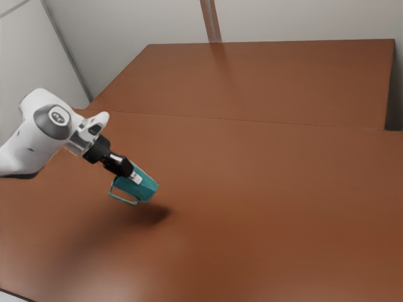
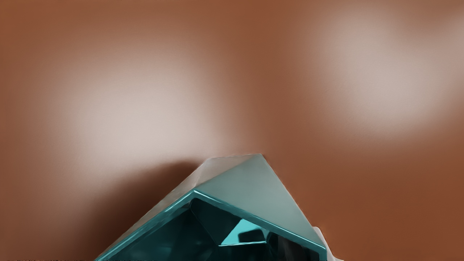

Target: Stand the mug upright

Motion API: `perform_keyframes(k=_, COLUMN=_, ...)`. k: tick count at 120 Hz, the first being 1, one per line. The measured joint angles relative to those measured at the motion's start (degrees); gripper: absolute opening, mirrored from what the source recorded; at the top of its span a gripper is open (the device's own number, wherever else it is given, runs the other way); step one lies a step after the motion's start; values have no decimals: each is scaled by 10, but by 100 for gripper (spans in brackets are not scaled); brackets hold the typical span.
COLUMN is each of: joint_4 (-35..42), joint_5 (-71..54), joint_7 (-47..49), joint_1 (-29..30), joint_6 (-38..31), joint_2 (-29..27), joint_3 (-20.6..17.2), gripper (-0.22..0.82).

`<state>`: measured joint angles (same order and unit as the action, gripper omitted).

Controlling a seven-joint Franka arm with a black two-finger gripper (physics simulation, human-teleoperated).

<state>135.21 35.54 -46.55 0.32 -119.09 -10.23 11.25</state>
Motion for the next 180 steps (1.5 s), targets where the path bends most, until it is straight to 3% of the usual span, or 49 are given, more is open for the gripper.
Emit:
perform_keyframes(k=34, joint_4=-38, joint_5=-212, joint_7=100, joint_1=-4, joint_6=1, joint_2=1, joint_3=-52, gripper=-18)
perform_keyframes(k=70, joint_4=-35, joint_5=-337, joint_7=229, joint_1=-9, joint_6=-15, joint_2=12, joint_3=-87, gripper=-18)
perform_keyframes(k=124, joint_4=-26, joint_5=-385, joint_7=392, joint_1=-15, joint_6=-73, joint_2=57, joint_3=-109, gripper=-18)
perform_keyframes(k=180, joint_4=-26, joint_5=-396, joint_7=492, joint_1=-30, joint_6=-107, joint_2=95, joint_3=-113, gripper=-18)
